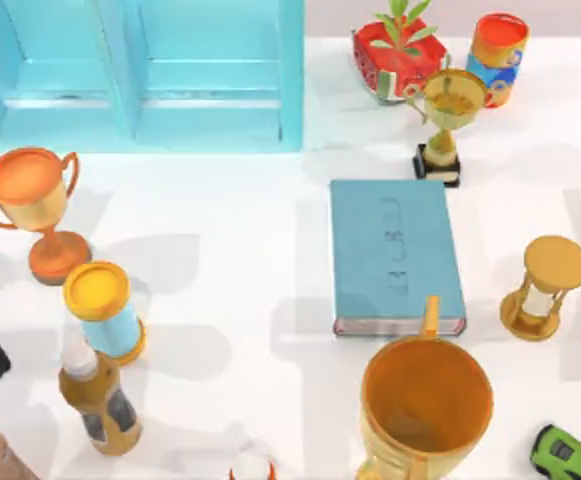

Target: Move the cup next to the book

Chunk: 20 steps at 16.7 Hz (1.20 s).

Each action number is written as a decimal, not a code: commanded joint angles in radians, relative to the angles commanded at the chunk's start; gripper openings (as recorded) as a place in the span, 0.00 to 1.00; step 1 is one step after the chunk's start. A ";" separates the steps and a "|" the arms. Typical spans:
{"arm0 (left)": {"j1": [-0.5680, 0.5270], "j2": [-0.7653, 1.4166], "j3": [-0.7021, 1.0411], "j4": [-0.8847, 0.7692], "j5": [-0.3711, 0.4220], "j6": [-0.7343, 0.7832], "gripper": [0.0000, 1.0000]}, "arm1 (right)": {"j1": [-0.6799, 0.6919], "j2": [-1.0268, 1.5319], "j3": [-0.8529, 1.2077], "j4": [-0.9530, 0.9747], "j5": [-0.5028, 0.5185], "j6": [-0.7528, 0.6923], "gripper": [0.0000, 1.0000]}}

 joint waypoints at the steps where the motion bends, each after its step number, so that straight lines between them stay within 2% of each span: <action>1: 0.000 0.000 0.000 0.000 0.000 0.000 1.00 | 0.000 0.000 0.000 0.000 0.000 0.000 1.00; 5: 0.028 0.058 0.056 -0.056 0.004 0.062 1.00 | 0.000 0.000 0.000 0.000 0.000 0.000 1.00; 9: 0.117 0.247 0.222 -0.225 0.015 0.293 1.00 | 0.000 0.000 0.000 0.000 0.000 0.000 1.00; 13: 0.239 0.495 0.433 -0.456 0.024 0.691 1.00 | 0.000 0.000 0.000 0.000 0.000 0.000 1.00; 20: 0.471 0.946 0.787 -0.899 0.024 1.574 1.00 | 0.000 0.000 0.000 0.000 0.000 0.000 1.00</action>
